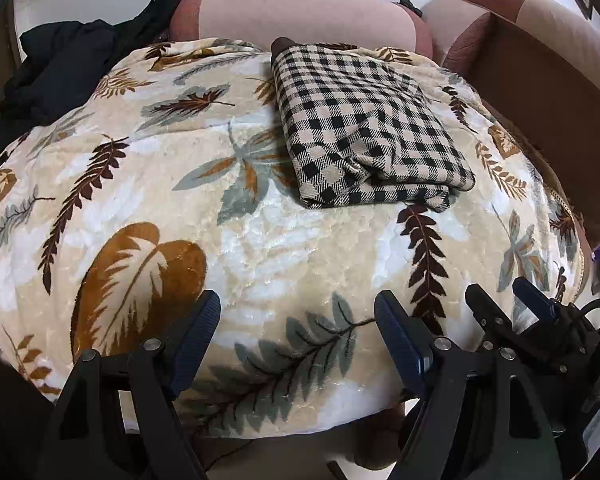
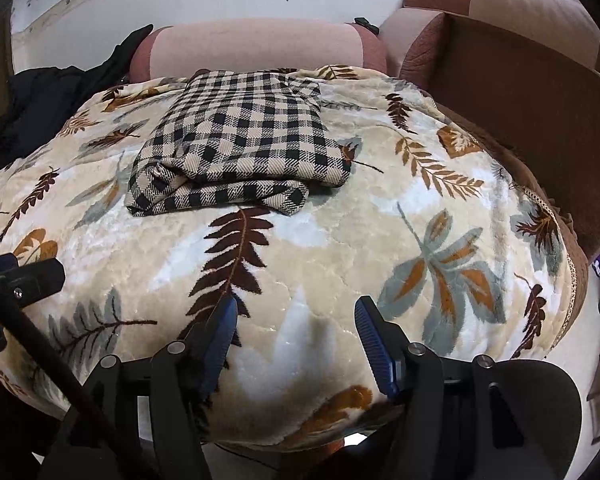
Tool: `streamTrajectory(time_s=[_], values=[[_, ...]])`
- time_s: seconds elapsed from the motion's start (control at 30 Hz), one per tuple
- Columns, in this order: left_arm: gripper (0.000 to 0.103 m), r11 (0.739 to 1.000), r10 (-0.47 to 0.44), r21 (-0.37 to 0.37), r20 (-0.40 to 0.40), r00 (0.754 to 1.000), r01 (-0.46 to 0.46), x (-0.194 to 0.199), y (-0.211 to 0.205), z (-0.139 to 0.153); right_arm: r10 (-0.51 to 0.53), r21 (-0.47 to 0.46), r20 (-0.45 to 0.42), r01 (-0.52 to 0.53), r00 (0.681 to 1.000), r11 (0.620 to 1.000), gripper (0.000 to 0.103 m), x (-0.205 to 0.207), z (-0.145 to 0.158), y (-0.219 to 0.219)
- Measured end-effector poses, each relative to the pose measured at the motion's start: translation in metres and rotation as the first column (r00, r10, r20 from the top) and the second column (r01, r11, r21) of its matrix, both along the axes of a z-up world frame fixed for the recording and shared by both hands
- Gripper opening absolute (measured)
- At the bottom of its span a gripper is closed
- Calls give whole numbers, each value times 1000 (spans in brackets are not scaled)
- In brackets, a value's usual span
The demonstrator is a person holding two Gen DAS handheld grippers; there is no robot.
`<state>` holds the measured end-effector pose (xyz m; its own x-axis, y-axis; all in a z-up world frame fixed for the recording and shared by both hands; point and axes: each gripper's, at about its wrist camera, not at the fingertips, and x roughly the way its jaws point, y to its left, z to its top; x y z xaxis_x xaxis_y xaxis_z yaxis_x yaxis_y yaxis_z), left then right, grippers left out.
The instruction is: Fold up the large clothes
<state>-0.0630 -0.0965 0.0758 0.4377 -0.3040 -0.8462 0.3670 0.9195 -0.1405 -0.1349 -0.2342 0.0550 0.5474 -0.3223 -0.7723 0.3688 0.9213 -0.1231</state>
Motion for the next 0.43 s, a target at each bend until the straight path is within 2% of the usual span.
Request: streamTrajectory(time_s=[0.2, 0.43], values=[[78, 1000, -4, 1, -11, 1000, 4, 1, -1, -4, 23, -5, -8, -23, 1000, 1000, 66, 4, 0, 1], [78, 1000, -13, 8, 12, 1000, 13, 1, -3, -1, 47, -14, -10, -47, 999, 999, 67, 14, 3, 8]])
